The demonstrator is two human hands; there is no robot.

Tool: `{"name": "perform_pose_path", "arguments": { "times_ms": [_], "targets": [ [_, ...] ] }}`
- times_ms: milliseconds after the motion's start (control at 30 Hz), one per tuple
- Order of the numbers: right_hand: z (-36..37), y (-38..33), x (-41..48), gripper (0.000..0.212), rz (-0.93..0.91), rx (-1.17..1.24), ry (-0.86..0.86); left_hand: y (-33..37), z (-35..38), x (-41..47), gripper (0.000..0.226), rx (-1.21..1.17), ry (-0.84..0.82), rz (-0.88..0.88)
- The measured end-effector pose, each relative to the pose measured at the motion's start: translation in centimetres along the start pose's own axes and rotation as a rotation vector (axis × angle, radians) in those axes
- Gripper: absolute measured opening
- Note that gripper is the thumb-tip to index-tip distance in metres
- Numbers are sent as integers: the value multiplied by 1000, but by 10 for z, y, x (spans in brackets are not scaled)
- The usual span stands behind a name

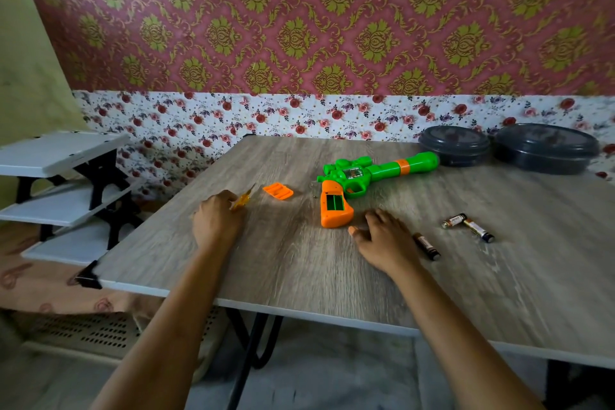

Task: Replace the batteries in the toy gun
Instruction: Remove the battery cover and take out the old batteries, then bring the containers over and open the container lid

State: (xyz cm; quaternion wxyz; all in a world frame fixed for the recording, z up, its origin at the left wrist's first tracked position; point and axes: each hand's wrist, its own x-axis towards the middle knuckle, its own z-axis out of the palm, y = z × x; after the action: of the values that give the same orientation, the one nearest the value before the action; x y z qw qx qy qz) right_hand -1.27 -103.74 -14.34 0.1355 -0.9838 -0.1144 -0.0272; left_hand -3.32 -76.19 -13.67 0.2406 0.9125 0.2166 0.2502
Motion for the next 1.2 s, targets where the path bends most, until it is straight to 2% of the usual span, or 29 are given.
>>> {"name": "perform_pose_path", "arguments": {
  "times_ms": [233, 467, 600, 833, 1033, 1200],
  "targets": [
    [-11, -5, -8, 58, -12, 114, 77, 14, -6, -9, 31, -20, 7, 100],
    [-45, 7, -13, 59, 12, 176, 227, 76, -1, -27, 28, -142, -51, 307],
    [-73, 46, -25, 59, 77, 136, 275, 136, 13, -37, 29, -182, -116, 423],
    [-112, 160, -38, 59, 300, 86, 313, 259, 71, -51, 30, -228, -276, 655],
    [-123, 242, -27, 60, 472, 63, 278, 369, 144, -47, 44, -88, -549, 891],
    [-129, 288, 4, 62, 505, 27, 277, 442, 198, -34, 57, 34, -604, 980]
  ]
}}
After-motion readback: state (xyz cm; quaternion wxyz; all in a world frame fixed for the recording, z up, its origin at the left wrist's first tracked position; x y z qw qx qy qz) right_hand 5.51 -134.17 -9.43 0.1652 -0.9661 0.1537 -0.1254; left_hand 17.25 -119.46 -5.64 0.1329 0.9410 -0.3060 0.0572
